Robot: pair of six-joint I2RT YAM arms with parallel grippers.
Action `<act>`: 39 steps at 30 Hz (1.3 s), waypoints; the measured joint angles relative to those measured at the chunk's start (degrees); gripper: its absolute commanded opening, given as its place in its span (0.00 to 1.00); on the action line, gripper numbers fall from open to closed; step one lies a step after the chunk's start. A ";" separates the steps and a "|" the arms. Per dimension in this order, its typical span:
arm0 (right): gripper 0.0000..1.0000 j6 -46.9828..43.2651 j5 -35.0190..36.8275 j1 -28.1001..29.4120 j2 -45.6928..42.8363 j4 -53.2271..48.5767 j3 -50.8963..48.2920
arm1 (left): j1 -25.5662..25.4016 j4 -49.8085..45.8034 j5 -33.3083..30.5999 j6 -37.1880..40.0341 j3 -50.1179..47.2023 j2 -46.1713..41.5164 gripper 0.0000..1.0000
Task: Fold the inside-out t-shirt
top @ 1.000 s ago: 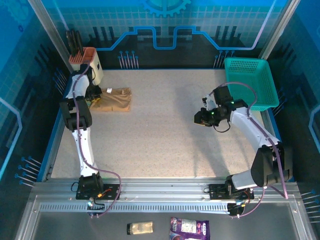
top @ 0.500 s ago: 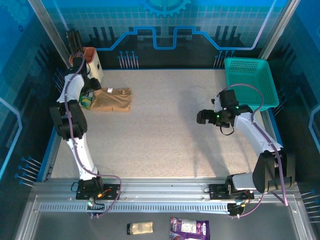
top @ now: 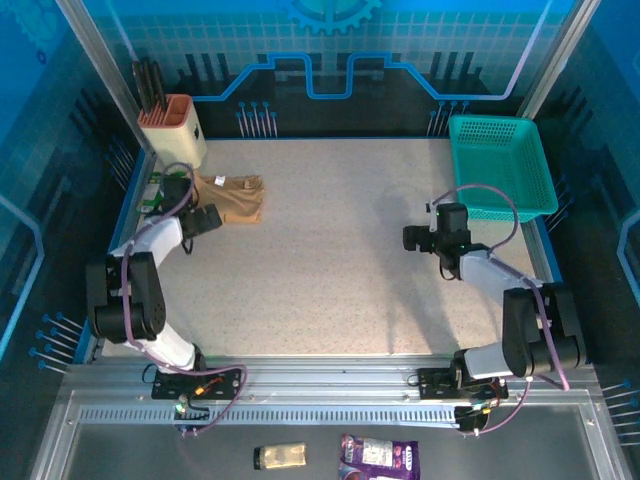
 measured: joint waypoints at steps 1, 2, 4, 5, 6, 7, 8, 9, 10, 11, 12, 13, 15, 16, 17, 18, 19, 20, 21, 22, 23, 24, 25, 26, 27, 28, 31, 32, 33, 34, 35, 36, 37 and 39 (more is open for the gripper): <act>1.00 -0.90 0.52 0.00 0.90 2.91 -0.83 | -0.72 3.32 -0.22 0.46 -3.48 -1.38 0.99; 1.00 -1.81 1.01 0.00 1.95 5.99 -1.46 | -1.33 6.71 -0.22 1.27 -6.88 -2.58 0.99; 1.00 -3.45 1.46 0.00 3.61 11.87 -2.67 | -2.05 13.57 0.31 2.73 -12.68 -4.28 0.99; 1.00 -4.24 1.44 0.00 4.09 14.97 -3.63 | -2.25 16.68 1.01 3.54 -15.56 -5.03 0.99; 1.00 -4.83 1.40 0.00 4.33 17.44 -4.55 | -2.25 19.02 1.68 4.17 -17.53 -5.57 0.99; 1.00 -5.44 1.29 0.00 4.52 20.13 -5.62 | -2.23 22.64 2.73 4.94 -19.87 -6.25 0.99; 1.00 -5.90 1.14 0.00 4.70 22.64 -6.58 | -2.23 26.16 3.91 5.60 -21.79 -6.86 0.99; 1.00 -6.27 0.85 -0.02 4.83 24.61 -7.48 | -2.23 29.68 5.31 5.97 -23.47 -7.39 0.99; 1.00 -6.56 0.00 -0.24 4.85 27.34 -8.79 | -2.23 33.07 7.02 6.14 -24.83 -7.74 0.99; 1.00 -6.73 -0.87 -0.59 4.90 29.94 -10.10 | -2.23 36.17 8.63 6.23 -25.68 -7.78 0.99; 1.00 -6.93 -1.86 -1.07 5.07 32.22 -11.26 | -2.23 38.99 9.99 6.47 -26.25 -7.65 0.99; 1.00 -6.99 -2.49 -1.64 5.68 35.10 -12.50 | -2.23 42.42 11.67 6.97 -26.71 -7.21 0.99; 1.00 -7.13 -3.37 -2.34 6.75 37.46 -13.77 | -2.36 46.40 14.23 7.63 -26.73 -6.27 0.99; 1.00 -7.15 -3.61 -2.49 7.17 38.51 -14.19 | -2.47 48.26 15.72 8.17 -26.73 -5.77 0.99; 1.00 -7.13 -3.78 -2.51 7.34 39.08 -14.29 | -2.62 49.79 16.87 8.70 -26.75 -5.38 0.99; 1.00 -7.15 -3.80 -2.51 7.34 39.63 -14.32 | -2.71 51.12 17.75 8.96 -26.91 -5.14 0.99; 1.00 -7.13 -3.80 -2.51 7.34 40.48 -14.32 | -2.84 52.65 18.49 9.14 -27.28 -5.07 0.99; 1.00 -7.13 -3.78 -2.51 7.34 41.40 -14.32 | -2.95 54.40 19.08 9.31 -27.91 -5.07 0.99; 1.00 -7.13 -3.76 -2.51 7.34 41.97 -14.32 | -2.99 55.41 19.39 9.57 -28.35 -5.07 0.99; 1.00 -7.13 -3.76 -2.51 7.34 42.40 -14.32 | -3.02 56.15 19.54 9.90 -28.76 -5.05 0.99; 1.00 -7.13 -3.76 -2.51 7.34 42.73 -14.32 | -3.17 57.22 19.58 10.16 -29.24 -4.94 0.99; 1.00 -7.13 -3.76 -2.51 7.34 42.91 -14.32 | -3.37 58.71 19.58 10.36 -29.75 -4.59 0.99; 1.00 -7.13 -3.76 -2.51 7.34 43.06 -14.32 | -3.69 61.44 19.61 10.56 -30.51 -3.72 0.99; 1.00 -7.13 -3.76 -2.51 7.34 43.21 -14.32 | -3.91 62.88 19.61 10.62 -31.15 -2.91 0.99; 1.00 -7.13 -3.76 -2.51 7.34 43.25 -14.32 | -4.11 62.97 19.56 10.62 -31.45 -2.45 0.99; 0.99 -7.13 -3.76 -2.51 7.34 43.30 -14.32 | -4.35 62.95 19.30 10.67 -31.61 -2.08 0.99; 1.00 -7.15 -3.76 -2.51 7.34 43.39 -14.32 | -5.92 63.10 16.92 11.56 -31.58 -1.92 0.99; 1.00 -7.21 -3.78 -2.51 7.34 43.43 -14.32 | -6.40 63.12 16.46 11.74 -31.58 -1.92 0.99; 1.00 -7.37 -3.89 -2.51 7.34 43.47 -14.32 | -6.71 63.12 16.13 11.91 -31.58 -1.92 0.99; 1.00 -7.56 -4.22 -2.51 7.34 43.50 -14.32 | -6.86 63.12 15.78 11.96 -31.58 -1.92 0.99; 1.00 -7.76 -4.52 -2.51 7.34 43.50 -14.32 | -6.95 63.12 15.41 11.96 -31.58 -1.92 0.99; 1.00 -7.82 -4.76 -2.49 7.34 43.60 -14.32 | -6.95 63.12 15.15 11.96 -31.58 -1.92 0.99; 0.99 -7.96 -5.14 -2.51 7.34 43.67 -14.32 | -6.95 63.12 14.93 11.98 -31.58 -1.92 0.99; 1.00 -7.98 -5.90 -2.51 7.34 43.65 -14.32 | -6.95 63.12 14.58 11.98 -31.58 -1.92 0.99</act>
